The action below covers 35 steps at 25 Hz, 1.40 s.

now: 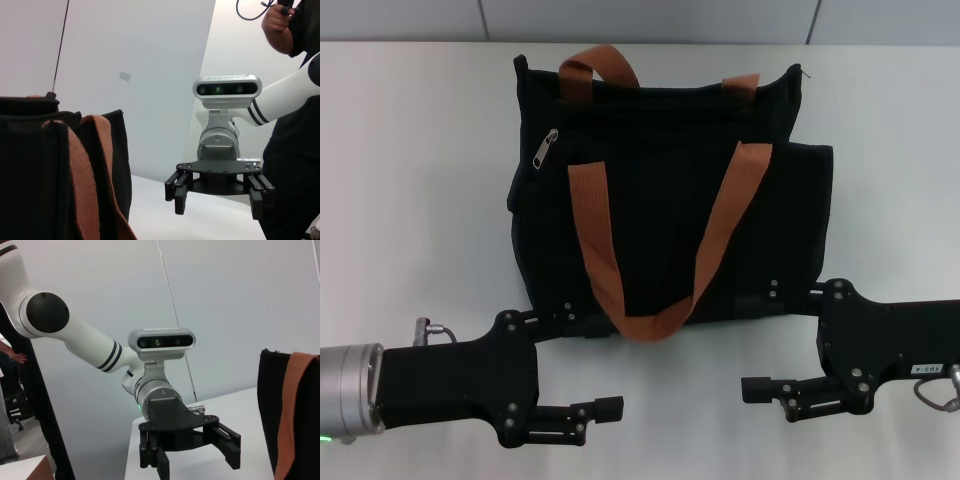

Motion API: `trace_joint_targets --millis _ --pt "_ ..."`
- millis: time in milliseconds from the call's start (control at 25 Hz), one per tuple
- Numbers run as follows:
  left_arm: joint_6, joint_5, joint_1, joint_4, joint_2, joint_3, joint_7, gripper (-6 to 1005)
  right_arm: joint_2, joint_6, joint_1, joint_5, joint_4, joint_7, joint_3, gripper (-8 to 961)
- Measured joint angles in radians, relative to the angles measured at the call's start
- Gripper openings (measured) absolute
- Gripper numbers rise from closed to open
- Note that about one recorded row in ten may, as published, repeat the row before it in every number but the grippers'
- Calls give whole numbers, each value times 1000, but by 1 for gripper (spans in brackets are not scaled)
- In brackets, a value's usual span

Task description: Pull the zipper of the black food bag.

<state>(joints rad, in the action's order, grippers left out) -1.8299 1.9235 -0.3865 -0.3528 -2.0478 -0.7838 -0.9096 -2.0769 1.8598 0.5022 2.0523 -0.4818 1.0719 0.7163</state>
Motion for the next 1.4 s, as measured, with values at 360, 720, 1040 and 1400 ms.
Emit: trace_joint_targets --millis 360,720,1040,1400 --pt "0 0 3 2 1 0 0 829 0 -3 -1 0 2 -11 0 817" --pt "-8 0 4 1 2 4 0 829 0 -4 -1 0 4 -12 -1 817" --pt "-141 -14 -4 3 -9 127 41 830 0 -9 -1 0 3 -10 -7 816" --pt "-160 -373 -6 80 -22 219 128 830 0 -38 -1 -1 2 -5 -2 816"
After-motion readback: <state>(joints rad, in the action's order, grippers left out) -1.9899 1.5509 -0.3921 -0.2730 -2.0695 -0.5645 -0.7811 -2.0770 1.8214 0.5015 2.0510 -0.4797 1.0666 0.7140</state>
